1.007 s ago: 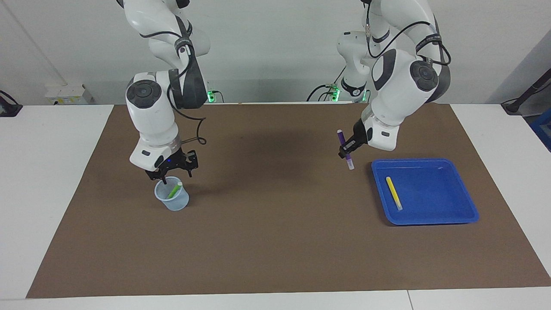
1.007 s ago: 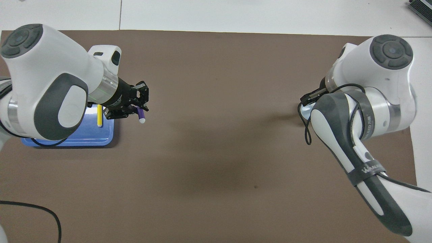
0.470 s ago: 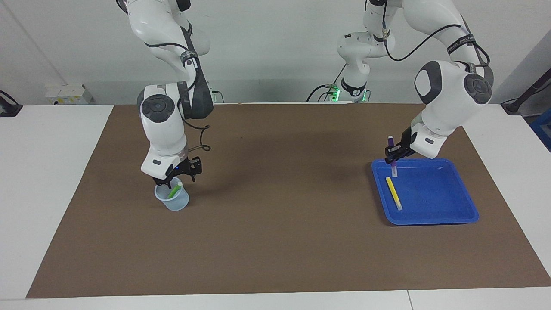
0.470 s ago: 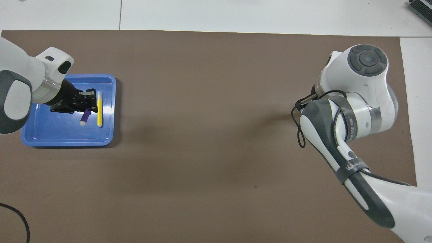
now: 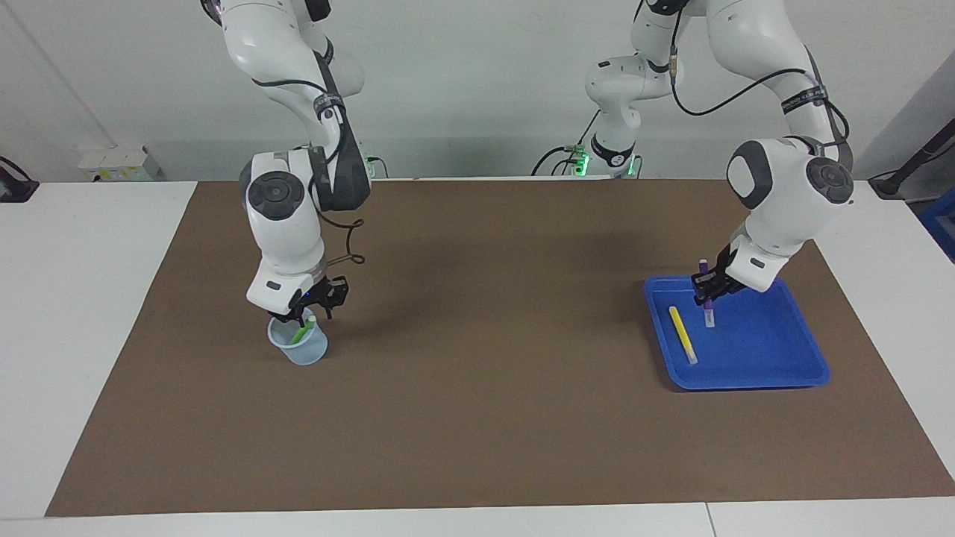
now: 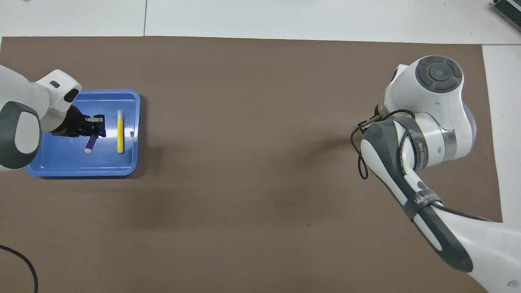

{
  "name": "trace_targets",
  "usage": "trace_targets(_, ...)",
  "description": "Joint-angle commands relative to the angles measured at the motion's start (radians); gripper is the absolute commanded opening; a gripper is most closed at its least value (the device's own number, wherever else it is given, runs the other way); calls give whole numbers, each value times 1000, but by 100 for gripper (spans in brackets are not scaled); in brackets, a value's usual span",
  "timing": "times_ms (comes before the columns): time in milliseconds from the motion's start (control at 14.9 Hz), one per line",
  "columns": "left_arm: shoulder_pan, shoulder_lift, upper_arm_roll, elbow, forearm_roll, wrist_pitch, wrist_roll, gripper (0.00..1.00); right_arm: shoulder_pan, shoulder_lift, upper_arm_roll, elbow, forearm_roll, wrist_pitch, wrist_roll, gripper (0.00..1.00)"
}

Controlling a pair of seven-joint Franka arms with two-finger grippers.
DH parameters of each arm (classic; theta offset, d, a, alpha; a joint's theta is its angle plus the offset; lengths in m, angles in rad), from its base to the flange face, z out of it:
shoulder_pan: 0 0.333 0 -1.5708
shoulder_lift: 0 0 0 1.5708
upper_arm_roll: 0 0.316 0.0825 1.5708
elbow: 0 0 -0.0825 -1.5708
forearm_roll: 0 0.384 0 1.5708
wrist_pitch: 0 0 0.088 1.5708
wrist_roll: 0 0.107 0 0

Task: Right arm passes pens to left for tray arrangement
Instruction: 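Lay the purple pen in the blue tray and open the left gripper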

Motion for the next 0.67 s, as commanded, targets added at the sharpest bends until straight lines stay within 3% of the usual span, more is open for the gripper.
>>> trace_targets(0, 38, 49, -9, -7, 42, 81, 68, 0, -16, -6, 6, -18, -24, 19, -42, 39)
trace_targets(201, 52, 94, -9, -10, 47, 152, 93, 0, -18, -8, 6, -23, -24, 19, -44, 38)
trace_targets(403, 64, 123, -9, -16, 55, 201, 95, 0, -18, -8, 6, -23, -24, 19, -44, 26)
trace_targets(604, 66, 132, -9, -38, 55, 244, 95, 0, -27, -8, 6, -23, -24, 13, -44, 22)
